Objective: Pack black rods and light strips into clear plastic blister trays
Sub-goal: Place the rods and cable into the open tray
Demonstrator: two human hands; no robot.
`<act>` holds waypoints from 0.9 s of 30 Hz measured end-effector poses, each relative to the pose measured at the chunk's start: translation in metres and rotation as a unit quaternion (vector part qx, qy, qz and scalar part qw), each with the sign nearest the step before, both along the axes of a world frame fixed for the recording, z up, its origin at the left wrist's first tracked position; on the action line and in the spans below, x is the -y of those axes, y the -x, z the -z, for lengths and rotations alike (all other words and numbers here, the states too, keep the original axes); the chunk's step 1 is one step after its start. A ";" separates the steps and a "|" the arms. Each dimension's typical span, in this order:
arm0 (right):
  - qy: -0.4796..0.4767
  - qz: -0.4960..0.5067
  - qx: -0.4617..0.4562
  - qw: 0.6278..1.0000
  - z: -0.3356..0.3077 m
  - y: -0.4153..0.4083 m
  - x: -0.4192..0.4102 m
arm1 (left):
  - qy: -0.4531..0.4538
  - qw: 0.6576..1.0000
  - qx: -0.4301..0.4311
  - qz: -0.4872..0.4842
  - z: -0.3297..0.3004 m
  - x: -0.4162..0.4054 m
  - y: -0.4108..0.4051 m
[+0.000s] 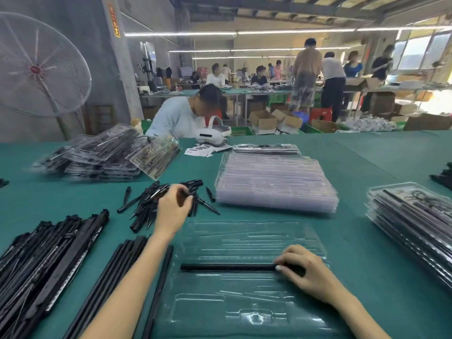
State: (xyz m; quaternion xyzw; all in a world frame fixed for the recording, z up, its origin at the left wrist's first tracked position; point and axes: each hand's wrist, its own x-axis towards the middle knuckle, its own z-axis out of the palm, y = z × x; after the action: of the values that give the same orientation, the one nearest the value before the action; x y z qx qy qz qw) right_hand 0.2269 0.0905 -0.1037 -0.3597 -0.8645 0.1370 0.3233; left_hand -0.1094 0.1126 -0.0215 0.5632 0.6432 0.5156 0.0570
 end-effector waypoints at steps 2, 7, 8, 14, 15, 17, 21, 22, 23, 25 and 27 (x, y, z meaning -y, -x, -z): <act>0.062 0.036 -0.104 0.992 -0.009 0.001 0.005 | 0.010 0.987 0.101 0.129 -0.010 0.027 -0.042; 0.117 0.080 -0.306 0.941 -0.028 -0.003 0.027 | 0.097 0.945 0.138 0.279 0.019 0.078 -0.108; 0.123 0.070 -0.314 0.939 -0.027 -0.004 0.032 | 0.098 0.945 0.136 0.280 0.025 0.083 -0.116; 0.162 0.123 -0.335 0.920 0.000 -0.006 0.046 | 0.014 0.955 -0.140 0.261 0.040 0.094 -0.142; 0.157 0.137 -0.330 0.921 0.001 -0.006 0.046 | -0.031 0.929 -0.273 0.247 0.044 0.089 -0.144; 0.144 0.159 -0.324 0.921 0.003 -0.006 0.046 | -0.062 0.865 -0.440 0.233 0.049 0.091 -0.151; 0.147 0.187 -0.313 0.920 0.008 -0.007 0.043 | -0.009 0.870 -0.406 0.279 0.074 0.088 -0.163; 0.148 0.188 -0.312 0.919 0.009 -0.008 0.043 | -0.011 0.883 -0.363 0.296 0.079 0.085 -0.161; 0.148 0.188 -0.308 0.921 0.009 -0.008 0.042 | -0.029 0.887 -0.338 0.314 0.082 0.083 -0.160; 0.144 0.184 -0.278 0.932 0.010 -0.007 0.043 | 0.009 0.870 -0.365 0.332 0.082 0.089 -0.155; 0.128 0.178 -0.233 0.947 0.008 -0.005 0.044 | 0.156 0.836 -0.470 0.235 0.079 0.094 -0.154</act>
State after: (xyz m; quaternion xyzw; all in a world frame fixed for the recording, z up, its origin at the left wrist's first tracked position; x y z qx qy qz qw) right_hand 0.2319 0.0468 -0.1118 -0.5039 -0.6620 0.2674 0.4862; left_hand 0.0442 0.0191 -0.1008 0.8557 0.5126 0.0532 -0.0456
